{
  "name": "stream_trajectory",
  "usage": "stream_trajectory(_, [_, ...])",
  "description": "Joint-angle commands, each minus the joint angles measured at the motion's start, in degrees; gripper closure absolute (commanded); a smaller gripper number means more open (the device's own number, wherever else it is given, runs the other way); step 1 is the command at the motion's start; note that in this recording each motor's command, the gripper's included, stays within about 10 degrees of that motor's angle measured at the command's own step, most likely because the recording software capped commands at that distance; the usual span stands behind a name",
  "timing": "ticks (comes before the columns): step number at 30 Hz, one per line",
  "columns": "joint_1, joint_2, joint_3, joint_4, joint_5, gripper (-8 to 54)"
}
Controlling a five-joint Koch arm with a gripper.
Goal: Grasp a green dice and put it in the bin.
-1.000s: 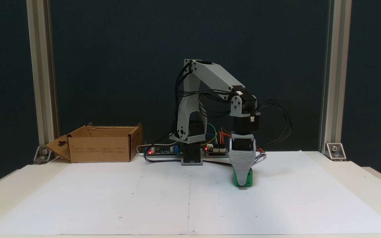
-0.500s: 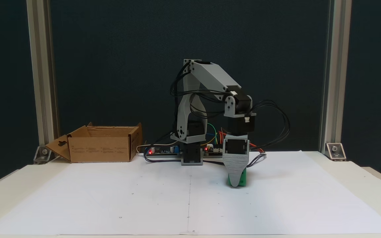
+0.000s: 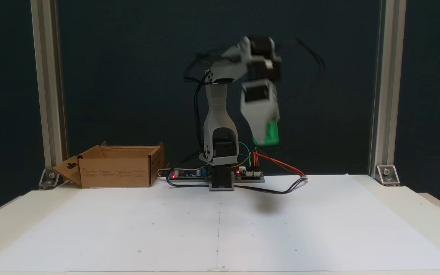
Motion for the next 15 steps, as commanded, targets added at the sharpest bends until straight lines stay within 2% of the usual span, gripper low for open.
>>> stream_trajectory(1, [5.8, 1.7, -2.4, 0.4, -7.6, 33.9])
stream_trajectory(15, [60.7, 3.6, -2.4, -6.5, -33.6, 33.9])
